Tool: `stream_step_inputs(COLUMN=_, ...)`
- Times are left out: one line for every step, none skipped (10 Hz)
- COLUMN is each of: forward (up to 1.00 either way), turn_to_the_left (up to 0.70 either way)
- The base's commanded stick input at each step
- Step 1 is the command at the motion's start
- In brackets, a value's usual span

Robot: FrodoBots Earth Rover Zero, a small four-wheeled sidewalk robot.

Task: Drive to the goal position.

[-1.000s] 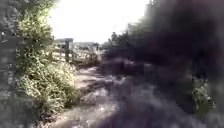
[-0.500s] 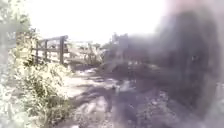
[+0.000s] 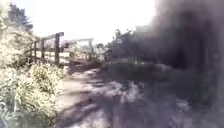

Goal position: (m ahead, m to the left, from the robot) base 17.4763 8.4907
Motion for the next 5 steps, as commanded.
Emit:
stream_step_inputs(forward=1.0, turn_to_the_left=0.0)
stream_step_inputs(forward=1.0, turn_to_the_left=0.0)
stream_step_inputs(forward=1.0, turn_to_the_left=0.0)
stream_step_inputs(forward=1.0, turn_to_the_left=0.0)
stream_step_inputs(forward=1.0, turn_to_the_left=0.0)
